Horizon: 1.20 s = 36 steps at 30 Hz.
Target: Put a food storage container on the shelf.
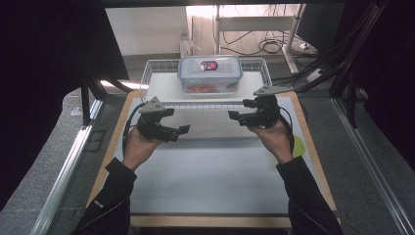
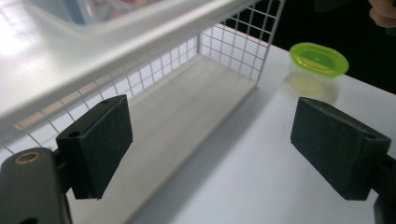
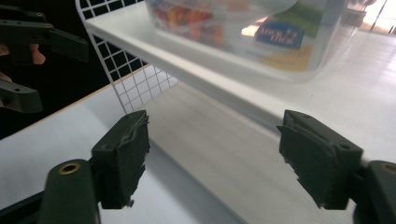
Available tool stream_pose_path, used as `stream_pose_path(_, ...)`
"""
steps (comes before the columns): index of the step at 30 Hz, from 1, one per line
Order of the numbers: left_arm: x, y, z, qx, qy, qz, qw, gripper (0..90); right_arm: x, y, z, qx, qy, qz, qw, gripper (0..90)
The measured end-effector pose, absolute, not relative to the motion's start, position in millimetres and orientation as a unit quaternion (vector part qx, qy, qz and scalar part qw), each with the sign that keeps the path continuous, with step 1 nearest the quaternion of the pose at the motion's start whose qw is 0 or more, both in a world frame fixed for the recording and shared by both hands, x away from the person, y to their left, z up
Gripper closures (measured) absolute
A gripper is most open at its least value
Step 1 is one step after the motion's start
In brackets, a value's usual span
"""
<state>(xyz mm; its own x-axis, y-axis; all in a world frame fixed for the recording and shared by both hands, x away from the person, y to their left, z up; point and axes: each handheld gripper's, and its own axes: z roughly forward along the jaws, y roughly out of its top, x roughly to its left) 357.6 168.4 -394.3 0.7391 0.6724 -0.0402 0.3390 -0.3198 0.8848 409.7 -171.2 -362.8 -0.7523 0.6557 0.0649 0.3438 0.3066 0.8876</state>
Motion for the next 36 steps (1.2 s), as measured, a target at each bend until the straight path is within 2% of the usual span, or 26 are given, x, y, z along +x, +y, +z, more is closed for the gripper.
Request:
stream_pose_path(11, 324.4, 165.3, -419.7, 0.808, 0.301, 0.183, 0.472, 4.1, 378.8, -185.1, -393.3, 0.311, 0.799, 0.489, 0.161, 10.9)
stream_pose_path(16, 306.7, 168.6, -437.8, 0.798, 0.292, 0.213, 0.483, 3.2, 367.3, -191.6, -406.4, 0.311, 0.81, 0.47, 0.162, 6.1)
stream_pose_path(19, 300.2, 171.2, -447.1, 0.799, 0.295, 0.211, 0.479, 3.3, 360.4, -196.8, -411.1, 0.311, 0.81, 0.469, 0.169, 3.5)
stream_pose_path(29, 282.0, 179.9, -468.0, 0.788, 0.31, 0.2, 0.494, 3.6, 333.8, -210.0, -422.3, 0.315, 0.807, 0.475, 0.159, 2.6)
stream_pose_path(36, 268.9, 183.7, -491.7, 0.805, 0.315, 0.197, 0.463, 2.7, 318.8, -217.2, -441.1, 0.32, 0.804, 0.478, 0.15, 4.1)
